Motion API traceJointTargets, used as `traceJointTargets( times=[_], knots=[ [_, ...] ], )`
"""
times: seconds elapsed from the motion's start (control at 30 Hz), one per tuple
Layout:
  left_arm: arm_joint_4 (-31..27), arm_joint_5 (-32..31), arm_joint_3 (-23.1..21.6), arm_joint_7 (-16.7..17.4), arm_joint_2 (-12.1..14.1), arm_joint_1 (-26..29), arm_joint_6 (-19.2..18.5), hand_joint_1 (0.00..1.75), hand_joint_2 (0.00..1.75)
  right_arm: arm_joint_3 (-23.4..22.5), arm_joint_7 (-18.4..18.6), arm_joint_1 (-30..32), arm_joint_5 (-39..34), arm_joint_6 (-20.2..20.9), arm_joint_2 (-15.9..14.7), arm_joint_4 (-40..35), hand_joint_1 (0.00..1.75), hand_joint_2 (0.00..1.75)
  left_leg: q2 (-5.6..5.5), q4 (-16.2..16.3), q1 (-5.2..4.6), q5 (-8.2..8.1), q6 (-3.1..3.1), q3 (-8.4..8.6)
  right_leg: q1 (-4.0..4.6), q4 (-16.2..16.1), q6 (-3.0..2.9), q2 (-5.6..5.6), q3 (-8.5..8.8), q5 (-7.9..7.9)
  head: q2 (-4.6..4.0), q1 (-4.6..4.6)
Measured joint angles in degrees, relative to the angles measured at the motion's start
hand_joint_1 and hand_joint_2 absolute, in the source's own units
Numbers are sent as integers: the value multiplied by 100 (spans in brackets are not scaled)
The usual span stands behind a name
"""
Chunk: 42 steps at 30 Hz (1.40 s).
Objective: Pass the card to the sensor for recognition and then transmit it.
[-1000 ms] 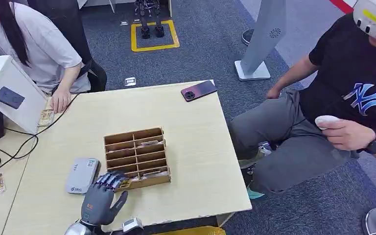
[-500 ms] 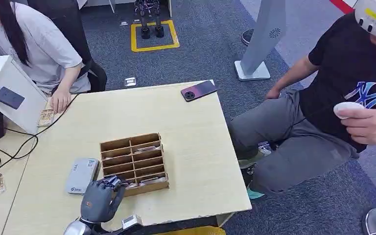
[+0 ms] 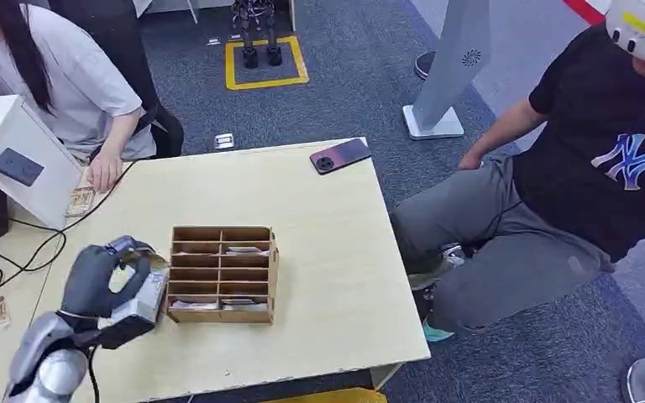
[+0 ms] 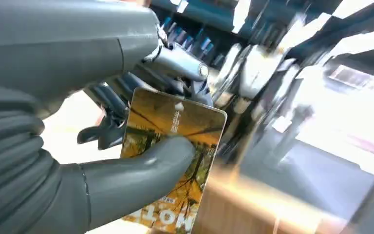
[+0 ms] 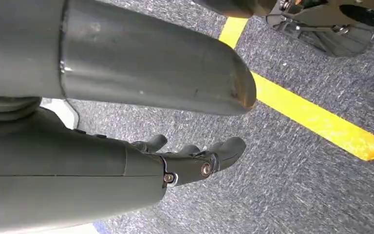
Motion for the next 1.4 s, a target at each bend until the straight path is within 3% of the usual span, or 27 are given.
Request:
traceJointTargets(
  times=[0.1, 0.23, 0.63, 0.73, 0.8, 0.9, 0.97, 1.1, 1.23, 1.4],
  knots=[
    [-562, 464, 230, 188, 305, -609, -717, 175, 175, 2, 4, 0, 0, 29, 0, 0, 0, 0, -1, 0, 4, 3, -1, -1, 3, 1, -6, 0, -1, 5, 0, 2],
    [-1080, 784, 440, 363, 581, -1293, -1082, 175, 175, 9, 33, 1, 0, 53, 2, 0, 0, 0, 1, 0, 2, 3, 0, -1, 2, 1, -7, 3, -1, 6, 0, 4],
    [-1438, 808, 534, 402, 740, -1498, -1112, 175, 175, 18, 39, -6, 0, 64, 13, 0, 0, 0, 1, 0, 0, 3, 0, -1, 1, 1, -6, 2, -4, 5, 0, 2],
    [-1341, 225, 532, 554, 685, -1499, -755, 175, 175, 35, 42, -12, 0, 61, 24, 0, 0, 0, 2, 0, 0, 3, 0, 0, 1, 1, -6, 3, -5, 5, 0, 4],
    [-1026, -470, 523, 746, 628, -1542, -300, 175, 175, 61, 42, -25, 0, 59, 33, 0, 0, 0, 4, 1, -1, 3, 0, 2, 0, 0, -6, 4, -7, 5, 0, 2],
    [-55, -1567, 503, 1148, 460, -1844, 412, 175, 175, 144, 68, -55, 0, 68, 48, 0, 0, 0, 4, 2, 1, 10, 0, 0, 1, 0, -8, 3, -12, 13, 0, 2],
    [734, -1859, 497, 1237, 324, -2159, 711, 175, 175, 214, 68, -72, 0, 83, 50, 0, 0, 0, 3, 2, 1, 13, 0, -1, 1, 0, -9, 3, -11, 16, 0, 2],
    [1971, -1977, 490, 1198, 43, -2617, 886, 175, 175, 317, 83, -88, 0, 107, 55, 0, 0, 0, 13, 2, 0, 16, -5, -2, 1, 2, -8, 17, -12, 23, 0, 2],
    [2528, -1994, 486, 1198, -84, -2825, 916, 175, 175, 343, 83, -89, 0, 107, 57, 0, 0, 0, 15, 3, -1, 15, -4, -6, 0, 1, -8, 19, -17, 22, 0, 6],
    [2825, -1996, 486, 1198, -169, -2890, 923, 175, 175, 345, 83, -88, 0, 107, 59, 0, 0, 0, 17, 3, -1, 14, -3, -11, 0, 1, -8, 21, -23, 22, 0, 4]
  ],
)
